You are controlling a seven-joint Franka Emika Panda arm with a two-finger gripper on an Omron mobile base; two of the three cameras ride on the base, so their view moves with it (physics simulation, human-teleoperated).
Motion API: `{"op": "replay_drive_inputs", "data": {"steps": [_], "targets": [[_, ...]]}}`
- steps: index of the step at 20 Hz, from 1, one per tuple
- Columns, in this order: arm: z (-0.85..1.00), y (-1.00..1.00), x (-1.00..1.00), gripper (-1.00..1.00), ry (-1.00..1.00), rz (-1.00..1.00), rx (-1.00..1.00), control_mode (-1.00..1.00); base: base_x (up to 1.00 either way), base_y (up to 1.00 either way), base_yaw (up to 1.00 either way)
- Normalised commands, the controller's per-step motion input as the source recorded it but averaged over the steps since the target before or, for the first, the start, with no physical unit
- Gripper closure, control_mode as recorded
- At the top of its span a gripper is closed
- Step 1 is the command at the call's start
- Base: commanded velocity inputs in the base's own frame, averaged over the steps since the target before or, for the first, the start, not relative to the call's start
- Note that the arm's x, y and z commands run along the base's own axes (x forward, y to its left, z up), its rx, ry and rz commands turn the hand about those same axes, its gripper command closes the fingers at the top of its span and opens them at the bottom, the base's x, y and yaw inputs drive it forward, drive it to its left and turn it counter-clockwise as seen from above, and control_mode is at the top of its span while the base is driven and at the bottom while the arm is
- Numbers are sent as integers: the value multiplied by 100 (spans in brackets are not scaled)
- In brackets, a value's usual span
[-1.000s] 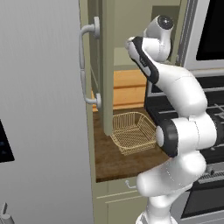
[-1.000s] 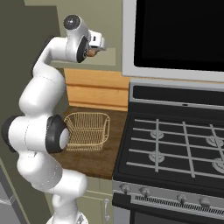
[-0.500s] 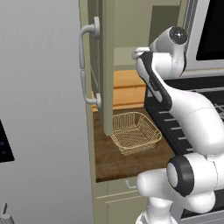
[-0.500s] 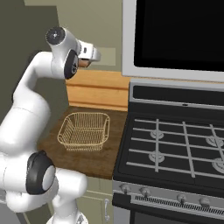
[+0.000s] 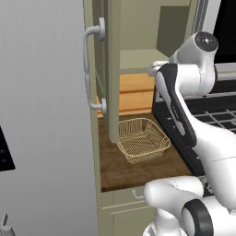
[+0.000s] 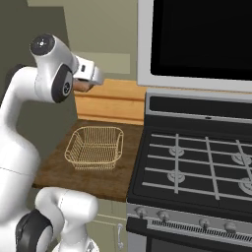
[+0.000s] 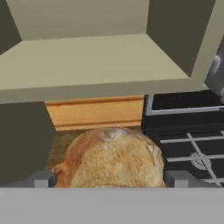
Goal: Open the cabinet, pick up the bread from the cabinet and place it in the basket. Then move the basket to the dining counter.
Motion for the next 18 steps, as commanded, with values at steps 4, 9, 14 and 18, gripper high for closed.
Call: {"op": "replay_drive_inputs", "data": {"steps": [4, 9, 14, 18], "targets": [[-33, 0, -96, 100, 19, 0, 3, -100, 0, 0, 0], [-13, 0, -72, 100, 22, 0, 3, -100, 0, 0, 0], [-58, 2, 33, 100, 19, 1, 0, -100, 0, 0, 0], [-76, 1, 68, 100, 31, 3, 0, -100, 0, 0, 0]]}}
